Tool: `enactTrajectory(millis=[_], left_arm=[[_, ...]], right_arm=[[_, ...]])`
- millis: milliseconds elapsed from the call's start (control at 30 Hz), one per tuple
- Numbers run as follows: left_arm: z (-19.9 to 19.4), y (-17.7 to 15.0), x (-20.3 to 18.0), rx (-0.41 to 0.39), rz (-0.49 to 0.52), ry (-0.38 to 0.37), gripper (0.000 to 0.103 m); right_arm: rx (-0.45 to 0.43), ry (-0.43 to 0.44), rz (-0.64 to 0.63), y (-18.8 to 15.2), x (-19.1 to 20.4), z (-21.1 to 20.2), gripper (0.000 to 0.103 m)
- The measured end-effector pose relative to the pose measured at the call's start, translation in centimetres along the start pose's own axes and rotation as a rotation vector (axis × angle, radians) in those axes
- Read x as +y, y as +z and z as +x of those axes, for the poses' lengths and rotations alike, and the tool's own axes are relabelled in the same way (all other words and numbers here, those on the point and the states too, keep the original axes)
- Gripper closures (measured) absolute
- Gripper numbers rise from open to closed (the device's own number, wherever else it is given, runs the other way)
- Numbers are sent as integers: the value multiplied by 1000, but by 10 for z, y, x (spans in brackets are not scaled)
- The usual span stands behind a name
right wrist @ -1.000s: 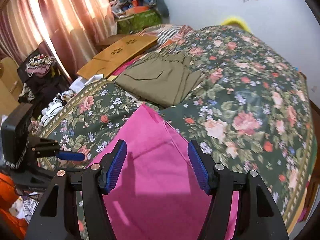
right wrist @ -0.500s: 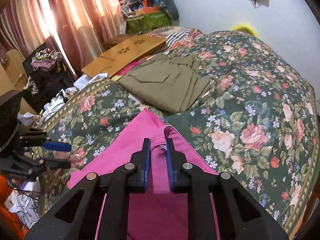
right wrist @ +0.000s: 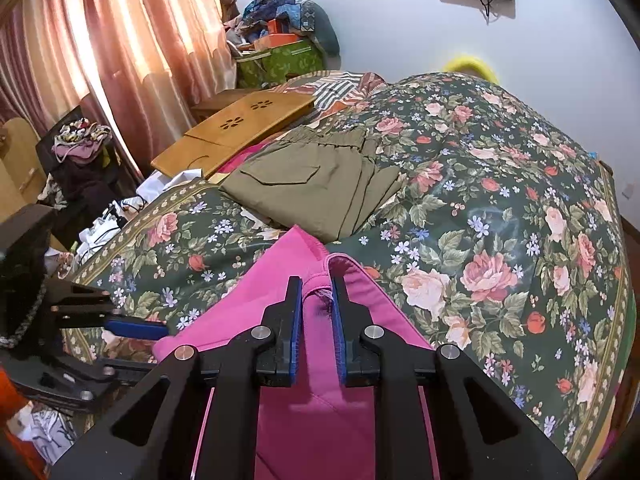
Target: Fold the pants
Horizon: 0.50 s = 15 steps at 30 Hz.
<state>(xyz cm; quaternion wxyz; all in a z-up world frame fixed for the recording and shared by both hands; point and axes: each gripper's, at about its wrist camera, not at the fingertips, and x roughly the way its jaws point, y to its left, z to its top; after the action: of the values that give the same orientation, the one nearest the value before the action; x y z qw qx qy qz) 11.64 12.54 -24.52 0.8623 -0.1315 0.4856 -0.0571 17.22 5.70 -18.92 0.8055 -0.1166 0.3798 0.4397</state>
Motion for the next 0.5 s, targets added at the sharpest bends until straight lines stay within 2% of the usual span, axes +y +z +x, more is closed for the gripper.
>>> enactTrajectory(millis=[167,500], left_arm=[[13,1,11,6,-39,-31,67],[18,-3,16,9,-42,-7,67]], right_arm=[[-25,-14,0,5,-7,-3,91],[-4,-63,-49,9,-6,12,92]])
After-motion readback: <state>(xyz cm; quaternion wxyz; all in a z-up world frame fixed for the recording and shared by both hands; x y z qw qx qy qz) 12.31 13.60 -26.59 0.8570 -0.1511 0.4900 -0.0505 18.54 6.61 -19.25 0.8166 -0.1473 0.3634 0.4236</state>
